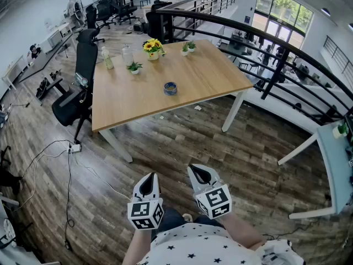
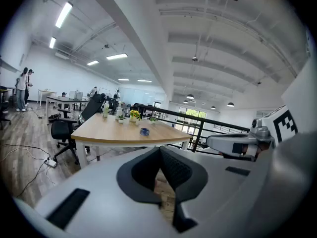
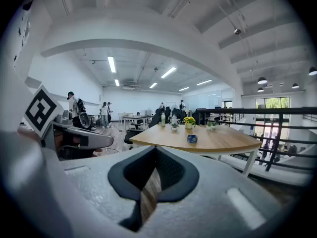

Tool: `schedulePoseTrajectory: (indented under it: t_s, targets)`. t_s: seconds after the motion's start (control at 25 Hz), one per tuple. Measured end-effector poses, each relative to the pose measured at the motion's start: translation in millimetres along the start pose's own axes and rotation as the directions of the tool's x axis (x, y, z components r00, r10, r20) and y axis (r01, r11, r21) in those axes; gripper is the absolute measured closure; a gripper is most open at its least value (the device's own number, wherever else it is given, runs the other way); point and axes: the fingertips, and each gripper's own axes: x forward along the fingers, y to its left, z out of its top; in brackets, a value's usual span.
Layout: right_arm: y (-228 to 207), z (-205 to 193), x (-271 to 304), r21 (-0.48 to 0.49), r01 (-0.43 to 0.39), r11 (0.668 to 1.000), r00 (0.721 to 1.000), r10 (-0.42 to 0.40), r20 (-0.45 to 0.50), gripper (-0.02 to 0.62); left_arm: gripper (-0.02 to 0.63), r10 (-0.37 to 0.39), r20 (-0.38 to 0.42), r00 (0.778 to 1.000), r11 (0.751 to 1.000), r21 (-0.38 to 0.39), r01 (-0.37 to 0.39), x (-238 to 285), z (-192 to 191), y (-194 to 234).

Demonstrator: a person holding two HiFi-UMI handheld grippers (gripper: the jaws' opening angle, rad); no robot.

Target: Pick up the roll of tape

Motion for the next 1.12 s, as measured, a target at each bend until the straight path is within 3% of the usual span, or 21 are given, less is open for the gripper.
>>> schedulePoseTrajectory:
  t_s: [0.6,0.84,1.12]
  targets:
    - [14,5,-18,-0.028,-0.015,0.999,1.000,0.016,0.018,0.590,0.603,-0.017,0.038,0.999,1.000,0.013,0.016,-23,4,-11]
    - [23,2,-22,-0.021,-0.078,0.997,0.997,0.078,0.011,0.590,0.603,-0.006,0.053,0.999,1.000,0.004,0.006,-29,5,-15]
    - [14,-5,-27,-0.025,-0.035,0.999,0.999,0.035,-0.002,0.589,0.603,0.004,0.062,0.998,1.000,0.001,-0.004,-32,3,-22]
